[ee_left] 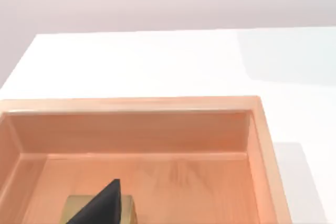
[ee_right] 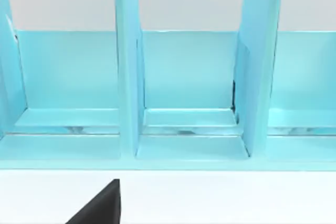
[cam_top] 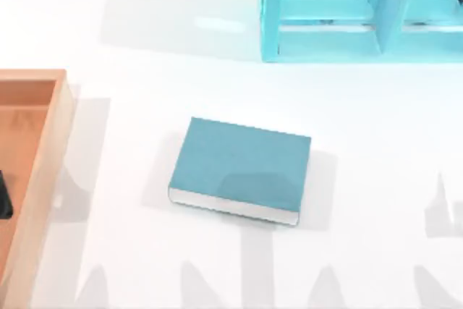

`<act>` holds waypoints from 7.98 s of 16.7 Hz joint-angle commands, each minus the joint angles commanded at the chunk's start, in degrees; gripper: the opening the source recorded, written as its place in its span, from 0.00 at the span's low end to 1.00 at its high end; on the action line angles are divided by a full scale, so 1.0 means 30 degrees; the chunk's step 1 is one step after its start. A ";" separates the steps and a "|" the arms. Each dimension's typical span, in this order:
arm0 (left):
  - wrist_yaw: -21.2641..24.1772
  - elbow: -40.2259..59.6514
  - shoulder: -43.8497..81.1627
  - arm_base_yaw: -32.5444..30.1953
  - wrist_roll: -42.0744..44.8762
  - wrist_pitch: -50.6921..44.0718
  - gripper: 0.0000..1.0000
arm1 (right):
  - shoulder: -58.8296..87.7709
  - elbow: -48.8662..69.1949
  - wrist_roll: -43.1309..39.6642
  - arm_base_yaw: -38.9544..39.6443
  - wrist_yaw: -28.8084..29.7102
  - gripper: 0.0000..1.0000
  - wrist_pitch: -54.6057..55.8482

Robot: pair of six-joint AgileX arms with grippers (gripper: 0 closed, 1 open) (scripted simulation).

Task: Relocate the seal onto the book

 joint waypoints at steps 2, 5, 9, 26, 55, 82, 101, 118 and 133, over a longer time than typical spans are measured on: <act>0.0015 0.2786 0.3210 0.0465 0.0536 -0.2282 1.00 | 0.0000 0.0000 0.0000 0.0000 0.0000 1.00 0.0000; 0.0036 0.7440 0.8786 0.1263 0.1414 -0.6109 1.00 | 0.0000 0.0000 0.0000 0.0000 0.0000 1.00 0.0000; 0.0069 1.3866 1.6725 0.2375 0.2584 -1.1320 1.00 | 0.0000 0.0000 0.0000 0.0000 0.0000 1.00 0.0000; 0.0016 2.4587 2.9826 0.4206 0.4482 -1.9791 1.00 | 0.0000 0.0000 0.0000 0.0000 0.0000 1.00 0.0000; 0.0026 1.9288 3.1626 0.4330 0.4567 -1.2708 0.00 | 0.0000 0.0000 0.0000 0.0000 0.0000 1.00 0.0000; -0.0053 2.7592 2.9110 -0.4092 -0.3838 -2.3459 0.00 | 0.0000 0.0000 0.0000 0.0000 0.0000 1.00 0.0000; -0.0047 3.4149 3.8066 -1.4242 -1.3885 -2.1201 0.00 | 0.0000 0.0000 0.0000 0.0000 0.0000 1.00 0.0000; -0.0047 3.4548 3.8078 -1.4245 -1.3888 -2.1587 0.45 | 0.0000 0.0000 0.0000 0.0000 0.0000 1.00 0.0000; -0.0047 3.4548 3.8078 -1.4245 -1.3888 -2.1587 1.00 | 0.0000 0.0000 0.0000 0.0000 0.0000 1.00 0.0000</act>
